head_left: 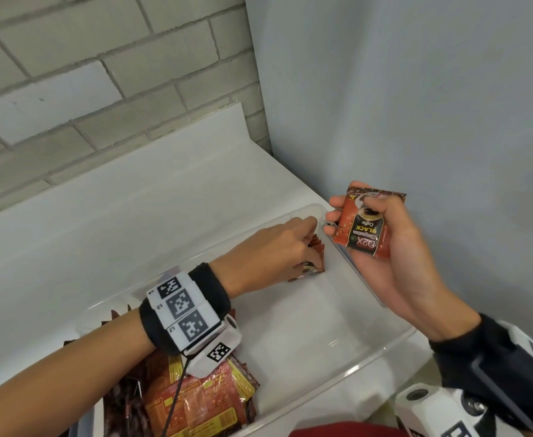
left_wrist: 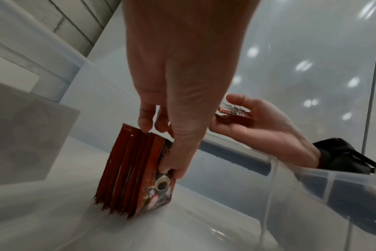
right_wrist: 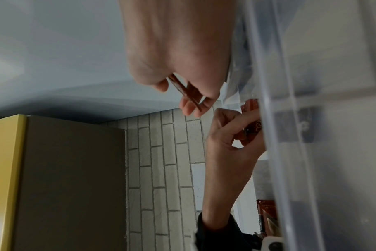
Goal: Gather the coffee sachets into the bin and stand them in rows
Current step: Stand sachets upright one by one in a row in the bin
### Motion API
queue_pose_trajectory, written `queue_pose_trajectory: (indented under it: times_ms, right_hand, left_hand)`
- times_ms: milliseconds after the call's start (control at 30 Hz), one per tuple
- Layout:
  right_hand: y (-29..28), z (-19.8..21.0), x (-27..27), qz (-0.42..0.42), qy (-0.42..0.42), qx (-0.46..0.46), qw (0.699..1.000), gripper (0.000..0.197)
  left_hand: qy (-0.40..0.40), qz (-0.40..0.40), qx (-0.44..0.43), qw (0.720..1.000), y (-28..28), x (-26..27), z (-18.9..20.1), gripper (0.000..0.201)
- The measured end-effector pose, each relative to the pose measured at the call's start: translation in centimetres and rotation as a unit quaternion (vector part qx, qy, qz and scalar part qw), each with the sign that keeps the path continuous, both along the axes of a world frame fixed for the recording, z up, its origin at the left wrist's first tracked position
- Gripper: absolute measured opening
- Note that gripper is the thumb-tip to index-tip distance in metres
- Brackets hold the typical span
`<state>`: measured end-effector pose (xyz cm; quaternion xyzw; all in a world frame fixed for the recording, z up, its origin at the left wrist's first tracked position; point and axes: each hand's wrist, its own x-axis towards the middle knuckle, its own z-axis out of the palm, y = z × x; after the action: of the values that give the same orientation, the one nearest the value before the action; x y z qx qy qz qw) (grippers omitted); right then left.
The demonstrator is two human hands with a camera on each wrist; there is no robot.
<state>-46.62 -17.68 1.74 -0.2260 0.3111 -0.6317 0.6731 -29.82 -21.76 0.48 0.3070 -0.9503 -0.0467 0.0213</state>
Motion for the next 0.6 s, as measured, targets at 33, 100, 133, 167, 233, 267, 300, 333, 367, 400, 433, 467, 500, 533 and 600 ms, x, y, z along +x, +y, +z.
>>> queue_pose_trajectory:
  times_ms: [33,100,133,167,233,267,300,333,367,400,433,467,500,533,600]
  right_hand:
    - [0.0,0.0,0.0,0.003,0.004,0.0,1.0,0.02]
    - [0.1,-0.1,0.0,0.008,0.011,-0.001,1.0,0.024]
    - [0.1,-0.1,0.0,0.011,0.016,-0.001,1.0,0.026]
    - [0.1,-0.1,0.0,0.012,0.022,0.0,1.0,0.027]
    - [0.2,0.0,0.0,0.017,0.034,-0.001,0.999,0.027]
    - [0.3,0.1,0.0,0.019,0.039,-0.003,0.999,0.027]
    - [0.3,0.2,0.1,0.018,0.043,-0.006,0.999,0.027]
    - [0.3,0.3,0.2,0.014,0.045,-0.009,0.999,0.025]
    - [0.3,0.3,0.3,0.007,0.046,-0.01,0.999,0.023]
    - [0.3,0.3,0.4,0.0,0.048,-0.012,0.999,0.021]
    - [0.3,0.3,0.4,-0.004,0.053,-0.014,0.998,0.018]
    - [0.3,0.3,0.4,-0.005,0.06,-0.018,0.998,0.015]
    - [0.4,0.3,0.4,-0.002,0.067,-0.024,0.997,0.014]
    - [0.4,0.3,0.3,0.004,0.072,-0.029,0.997,0.014]
    - [0.5,0.3,0.3,0.026,0.089,-0.036,0.995,0.018]
  left_hand:
    - [-0.003,-0.004,-0.002,1.0,0.0,0.0,-0.2,0.029]
    - [-0.004,-0.014,-0.008,1.0,-0.1,0.0,-0.4,0.026]
    - [-0.002,-0.019,-0.011,1.0,-0.2,0.0,-0.5,0.023]
    - [0.003,-0.023,-0.012,1.0,-0.2,0.1,-0.6,0.02]
    - [0.023,-0.039,-0.005,0.999,-0.4,0.2,-0.8,0.015]
    - [0.033,-0.051,0.0,0.998,-0.4,0.3,-0.8,0.013]
    - [0.04,-0.062,0.003,0.997,-0.5,0.4,-0.8,0.013]
    - [0.043,-0.069,0.005,0.997,-0.6,0.6,-0.7,0.013]
    - [0.049,-0.067,0.01,0.996,-0.6,0.7,-0.4,0.016]
    - [0.063,-0.053,0.022,0.996,-0.7,1.0,0.0,0.019]
    - [0.089,-0.025,0.043,0.995,-0.7,1.2,0.6,0.023]
    - [0.123,0.011,0.066,0.99,-0.6,1.4,1.3,0.025]
    - [0.158,0.048,0.081,0.983,-0.6,1.7,2.1,0.024]
    - [0.193,0.084,0.088,0.974,-0.6,1.8,2.9,0.023]
    - [0.267,0.141,0.123,0.945,-0.2,2.1,4.6,0.021]
